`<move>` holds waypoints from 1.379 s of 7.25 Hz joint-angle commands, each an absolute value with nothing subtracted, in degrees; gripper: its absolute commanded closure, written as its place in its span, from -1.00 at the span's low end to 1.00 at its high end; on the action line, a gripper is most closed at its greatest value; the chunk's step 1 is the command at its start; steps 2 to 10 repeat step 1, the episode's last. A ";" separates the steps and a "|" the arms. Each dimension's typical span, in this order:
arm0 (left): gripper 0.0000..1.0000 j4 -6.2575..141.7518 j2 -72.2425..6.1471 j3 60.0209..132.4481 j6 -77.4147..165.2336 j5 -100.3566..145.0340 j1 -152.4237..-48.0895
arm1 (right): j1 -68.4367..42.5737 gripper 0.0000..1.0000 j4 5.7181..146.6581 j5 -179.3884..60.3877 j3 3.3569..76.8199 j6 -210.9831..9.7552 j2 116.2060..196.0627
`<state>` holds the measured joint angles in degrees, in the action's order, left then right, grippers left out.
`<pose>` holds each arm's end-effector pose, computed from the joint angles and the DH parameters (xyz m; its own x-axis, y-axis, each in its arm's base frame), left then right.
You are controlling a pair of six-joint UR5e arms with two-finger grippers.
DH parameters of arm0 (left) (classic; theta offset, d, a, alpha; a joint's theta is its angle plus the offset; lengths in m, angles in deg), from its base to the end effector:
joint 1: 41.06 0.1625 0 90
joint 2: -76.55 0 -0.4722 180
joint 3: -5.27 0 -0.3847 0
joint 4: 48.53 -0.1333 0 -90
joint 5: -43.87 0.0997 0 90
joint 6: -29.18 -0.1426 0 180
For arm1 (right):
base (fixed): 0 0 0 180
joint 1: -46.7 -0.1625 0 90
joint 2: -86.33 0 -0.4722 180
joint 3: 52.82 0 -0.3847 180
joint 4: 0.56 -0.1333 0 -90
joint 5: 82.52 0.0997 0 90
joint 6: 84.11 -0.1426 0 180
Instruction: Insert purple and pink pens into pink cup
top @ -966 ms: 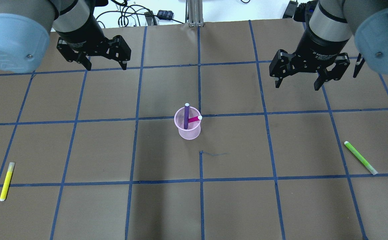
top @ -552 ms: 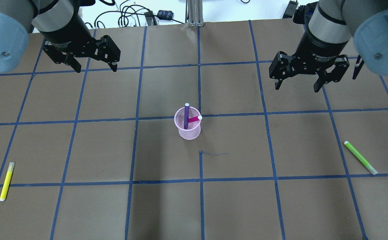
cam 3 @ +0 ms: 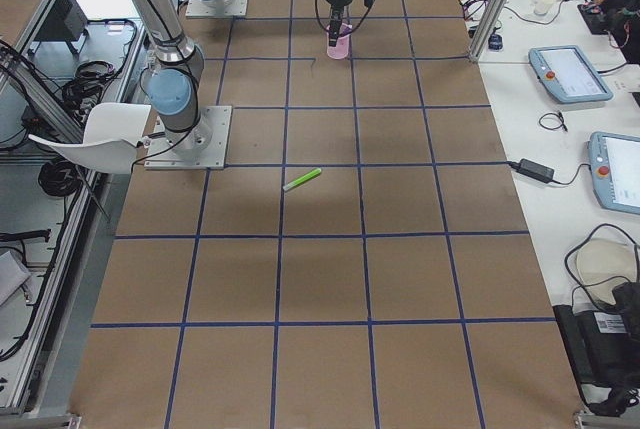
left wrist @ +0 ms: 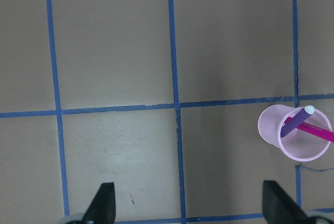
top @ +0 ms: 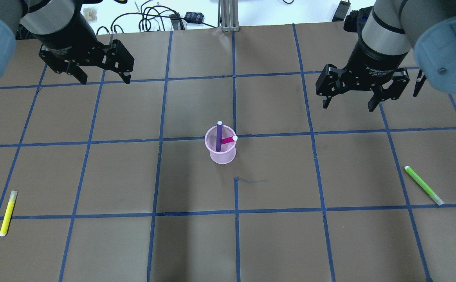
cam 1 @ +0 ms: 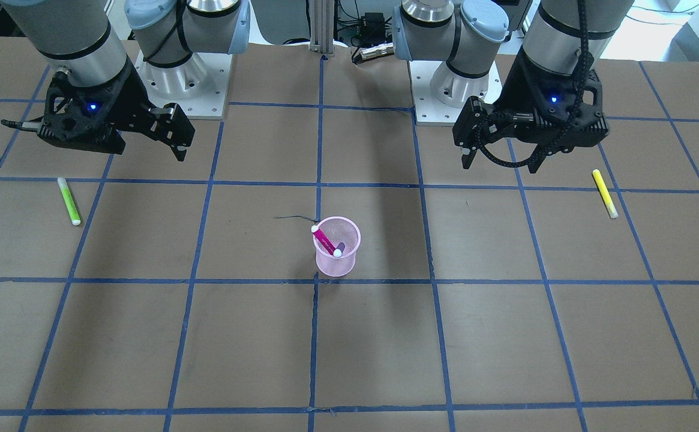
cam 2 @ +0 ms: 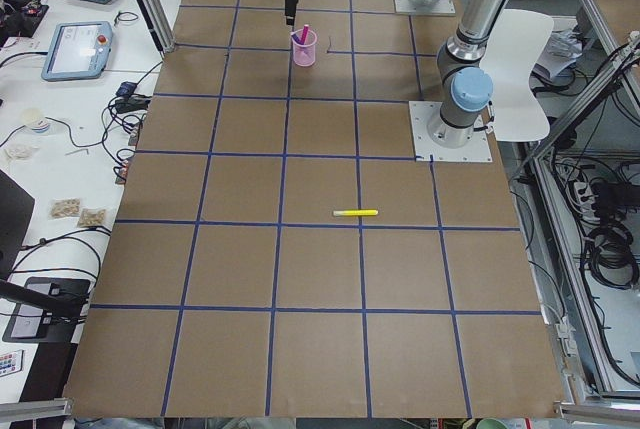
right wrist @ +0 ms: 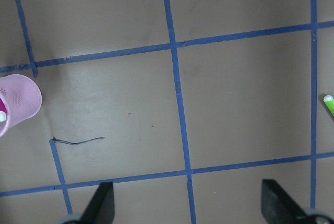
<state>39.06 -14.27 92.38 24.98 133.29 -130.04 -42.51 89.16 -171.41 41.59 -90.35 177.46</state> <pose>-0.1258 -0.5041 0.5142 -0.9984 0.0560 0.0043 0.0555 0.9954 -0.0786 0.1296 -0.4672 0.4641 -0.9923 0.1234 -0.0125 0.1223 0.9904 0.0638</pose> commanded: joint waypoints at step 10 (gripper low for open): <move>-1.00 40.24 -13.55 92.10 24.17 132.99 -130.09 | -42.51 -1.00 89.18 -171.47 41.92 -90.35 177.47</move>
